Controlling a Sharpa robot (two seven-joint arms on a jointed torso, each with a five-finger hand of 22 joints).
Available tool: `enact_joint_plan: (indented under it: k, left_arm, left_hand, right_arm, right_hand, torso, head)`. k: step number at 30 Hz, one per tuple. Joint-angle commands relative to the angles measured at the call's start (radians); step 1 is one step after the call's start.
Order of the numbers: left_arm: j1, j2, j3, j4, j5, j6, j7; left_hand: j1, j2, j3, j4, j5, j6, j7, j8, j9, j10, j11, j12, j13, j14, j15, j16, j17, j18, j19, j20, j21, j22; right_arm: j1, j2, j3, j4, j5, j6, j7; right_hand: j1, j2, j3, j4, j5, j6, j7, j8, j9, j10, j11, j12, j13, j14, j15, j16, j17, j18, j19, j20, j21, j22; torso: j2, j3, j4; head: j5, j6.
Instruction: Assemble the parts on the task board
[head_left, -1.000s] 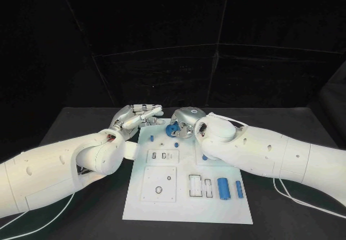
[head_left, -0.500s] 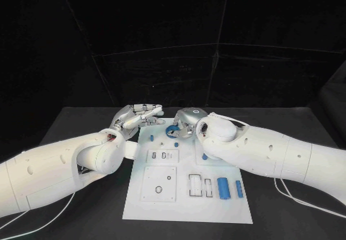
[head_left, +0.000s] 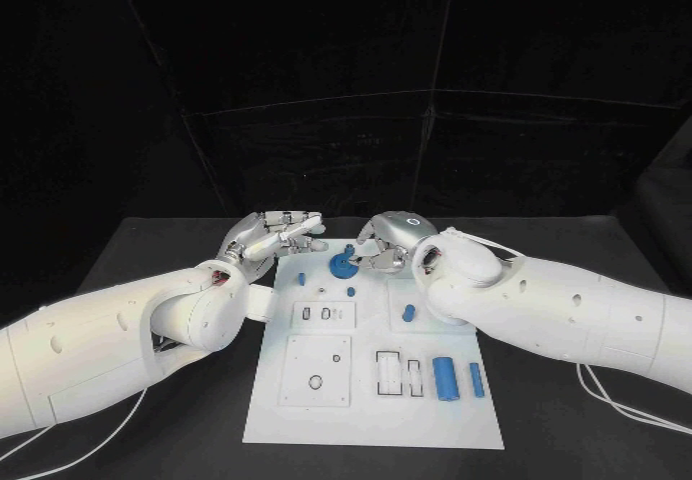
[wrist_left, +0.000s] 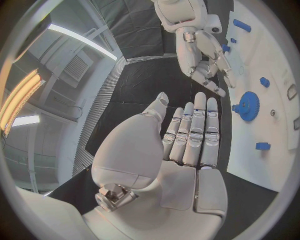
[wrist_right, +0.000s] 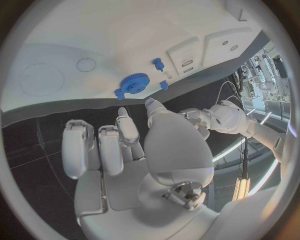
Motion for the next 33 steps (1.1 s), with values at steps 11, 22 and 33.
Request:
enact_joint_plan:
  k: [11,22,33]
  left_arm:
    - [0.001,0.008,-0.015,-0.017,0.001,0.01,0.002]
    - [0.0,0.022,-0.027,-0.029,0.002,0.016,-0.001]
    - [0.0,0.024,-0.029,-0.034,0.006,0.018,0.0]
  left_hand:
    - [0.003,0.011,-0.001,-0.007,-0.002,-0.001,0.003,-0.005,-0.001,0.001,0.002,-0.004,-0.002,-0.006,-0.002,-0.005,0.002,0.014,-0.001,0.002,-0.004,-0.001]
    - [0.003,0.012,-0.001,-0.008,-0.002,-0.001,0.003,-0.005,-0.001,0.001,0.002,-0.004,-0.002,-0.006,-0.002,-0.005,0.002,0.014,-0.001,0.002,-0.005,-0.002]
    - [0.004,0.012,-0.001,-0.009,-0.002,-0.001,0.002,-0.005,-0.001,0.002,0.001,-0.004,-0.002,-0.005,-0.002,-0.005,0.003,0.014,-0.001,0.002,-0.005,-0.002]
  right_arm:
    - [0.022,-0.255,0.0,0.095,0.385,-0.022,0.243]
    - [0.017,-0.314,-0.001,0.043,0.432,-0.006,0.316]
    - [-0.025,-0.316,-0.001,-0.026,0.4,0.025,0.328]
  right_hand:
    - [0.145,-0.007,-0.036,-0.065,-0.047,0.027,-0.006,0.009,0.002,0.001,-0.009,-0.008,-0.006,0.068,-0.003,-0.015,0.084,0.0,-0.009,-0.002,-0.007,0.012]
    - [0.183,-0.025,-0.06,-0.084,-0.043,0.024,-0.006,0.008,0.001,0.003,-0.01,-0.011,-0.007,0.071,-0.003,-0.01,0.094,-0.001,-0.006,-0.003,-0.006,0.016]
    - [0.243,-0.018,-0.067,-0.113,-0.045,0.004,-0.007,0.001,0.0,-0.006,-0.011,-0.026,-0.018,0.07,-0.004,-0.012,0.092,0.001,-0.01,-0.004,-0.009,0.01]
  torso:
    - [-0.015,0.0108,-0.0394]
    - [-0.018,0.0219,-0.0504]
    - [-0.017,0.0171,-0.0487]
  head:
    - [0.005,0.016]
    - [-0.007,0.02]
    - [-0.022,0.001]
